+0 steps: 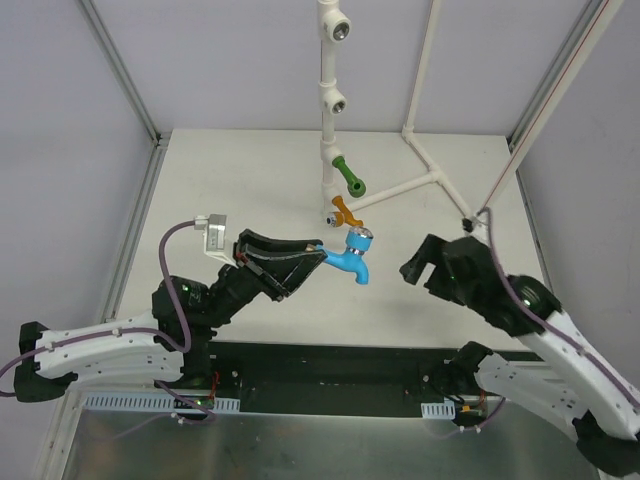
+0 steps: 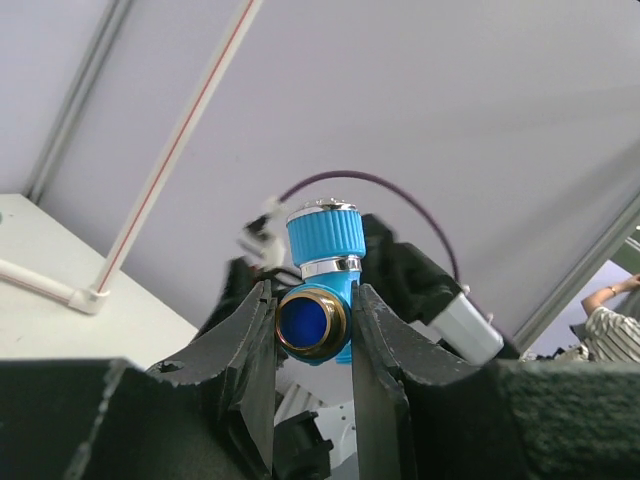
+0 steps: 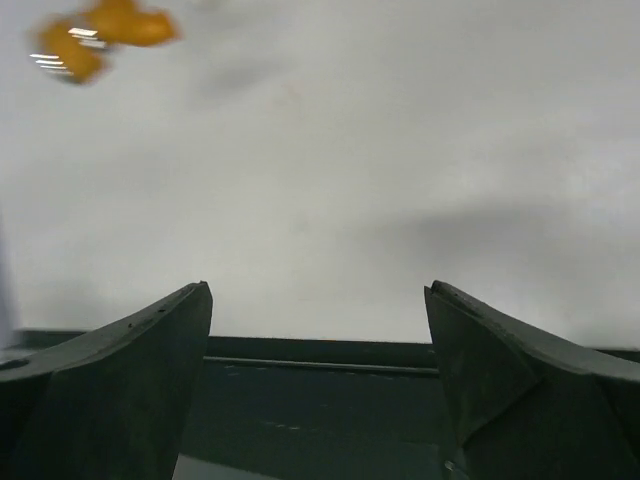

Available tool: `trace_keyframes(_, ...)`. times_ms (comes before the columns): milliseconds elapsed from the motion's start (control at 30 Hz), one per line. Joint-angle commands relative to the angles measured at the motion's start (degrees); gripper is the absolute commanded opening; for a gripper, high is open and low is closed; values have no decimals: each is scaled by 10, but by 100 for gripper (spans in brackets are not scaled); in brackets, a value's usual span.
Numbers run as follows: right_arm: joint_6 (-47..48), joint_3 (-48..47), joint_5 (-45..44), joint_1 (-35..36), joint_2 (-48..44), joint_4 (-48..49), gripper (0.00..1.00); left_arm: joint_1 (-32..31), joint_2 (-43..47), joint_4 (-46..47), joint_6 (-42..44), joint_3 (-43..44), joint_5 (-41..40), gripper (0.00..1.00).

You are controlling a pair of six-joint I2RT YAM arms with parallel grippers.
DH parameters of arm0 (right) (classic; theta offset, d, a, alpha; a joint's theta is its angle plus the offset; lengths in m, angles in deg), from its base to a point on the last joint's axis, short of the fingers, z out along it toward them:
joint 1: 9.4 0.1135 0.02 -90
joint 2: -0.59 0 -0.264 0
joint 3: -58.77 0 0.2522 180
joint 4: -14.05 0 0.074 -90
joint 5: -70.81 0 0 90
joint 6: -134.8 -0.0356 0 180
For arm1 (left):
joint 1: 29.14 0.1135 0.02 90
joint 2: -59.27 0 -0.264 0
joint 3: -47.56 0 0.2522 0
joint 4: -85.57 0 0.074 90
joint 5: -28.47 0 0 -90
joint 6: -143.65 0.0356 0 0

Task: Install the water faucets
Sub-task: Adjust the water faucet.

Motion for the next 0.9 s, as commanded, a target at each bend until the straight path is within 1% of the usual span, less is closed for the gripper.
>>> trace_keyframes(0,-29,-26,-115,4,169,-198,89,-6,35,-27,29,-11,-35,0)
trace_keyframes(67,-74,-43,-108,4,189,-180,88,-5,42,-37,27,-15,-30,0)
trace_keyframes(100,-81,-38,-91,4,183,-147,88,-6,48,-42,25,-17,-31,0)
trace_keyframes(133,-70,-16,-69,5,170,-86,88,-5,50,-42,22,-21,-34,0)
trace_keyframes(167,-50,19,-41,4,150,-5,88,-6,52,-41,20,-26,-35,0)
trace_keyframes(200,-40,66,-32,4,131,63,85,-6,54,-40,19,-30,-35,0)
trace_keyframes(267,-30,149,-35,4,103,194,76,-7,52,-40,16,-31,-35,0)
trace_keyframes(300,-26,190,-49,4,98,251,73,-7,52,-43,16,-30,-33,0)
trace_keyframes(367,-15,262,-85,4,101,340,73,-5,52,-55,14,-26,-33,0)
trace_keyframes(400,-9,283,-98,4,114,366,77,-6,53,-58,12,-25,-34,0)
trace_keyframes(433,-7,295,-112,3,136,377,81,-6,51,-60,10,-24,-35,0)
trace_keyframes(500,-14,308,-128,4,187,388,86,-6,48,-63,7,-22,-41,0)
trace_keyframes(567,-37,317,-124,3,257,401,88,-7,44,-65,6,-21,-44,0)
trace_keyframes(600,-65,319,-117,3,294,400,88,-6,42,-65,5,-21,-44,0)
trace_keyframes(667,-110,318,-65,4,364,404,88,-6,40,-66,4,-21,-46,0)
trace_keyframes(700,-123,317,-21,3,396,416,88,-5,41,-66,1,-22,-46,0)
trace_keyframes(767,-146,346,55,8,449,518,84,-5,40,-66,-3,-24,-48,0)
trace_keyframes(800,-155,365,85,16,450,573,82,-6,39,-66,-6,-25,-49,0)
trace_keyframes(867,-180,424,141,15,442,729,66,-6,37,-66,-9,-28,-49,0)
